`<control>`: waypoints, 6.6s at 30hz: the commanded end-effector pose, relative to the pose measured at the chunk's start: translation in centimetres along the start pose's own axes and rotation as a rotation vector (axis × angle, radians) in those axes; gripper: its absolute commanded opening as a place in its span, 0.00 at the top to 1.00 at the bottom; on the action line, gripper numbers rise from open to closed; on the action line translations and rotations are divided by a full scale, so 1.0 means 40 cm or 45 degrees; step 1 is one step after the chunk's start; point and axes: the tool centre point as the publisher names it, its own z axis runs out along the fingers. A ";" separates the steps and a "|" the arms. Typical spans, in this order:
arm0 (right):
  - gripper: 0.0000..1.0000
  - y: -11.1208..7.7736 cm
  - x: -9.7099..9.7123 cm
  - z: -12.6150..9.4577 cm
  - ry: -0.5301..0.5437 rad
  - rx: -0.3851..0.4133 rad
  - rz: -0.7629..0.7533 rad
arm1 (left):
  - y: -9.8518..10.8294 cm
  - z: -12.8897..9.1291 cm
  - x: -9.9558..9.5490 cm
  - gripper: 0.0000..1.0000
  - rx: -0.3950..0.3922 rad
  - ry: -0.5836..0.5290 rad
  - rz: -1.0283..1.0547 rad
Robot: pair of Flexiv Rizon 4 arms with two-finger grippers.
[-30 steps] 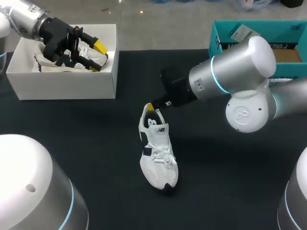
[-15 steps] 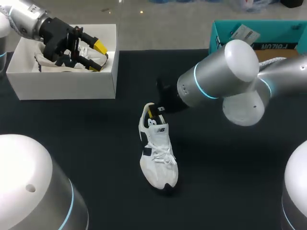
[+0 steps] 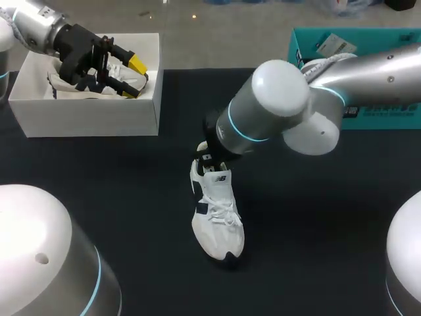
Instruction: Take the shoe out of the shoebox, open the shoe tongue, remove and reinsert the insole, then place the shoe into the shoebox
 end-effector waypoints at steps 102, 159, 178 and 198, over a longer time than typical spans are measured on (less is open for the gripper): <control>1.00 -0.052 -0.016 0.104 -0.277 0.441 0.056 | 0.000 -0.002 0.000 0.00 0.002 0.003 0.001; 1.00 0.022 0.024 -0.046 -0.322 0.837 0.192 | 0.000 -0.002 0.000 0.00 0.002 0.003 0.001; 1.00 -0.059 0.016 -0.059 -0.358 0.893 0.202 | 0.000 -0.002 0.000 0.00 0.002 0.003 0.001; 0.00 -0.107 0.022 -0.077 -0.329 0.965 0.227 | 0.000 -0.002 0.000 0.00 0.002 0.003 0.001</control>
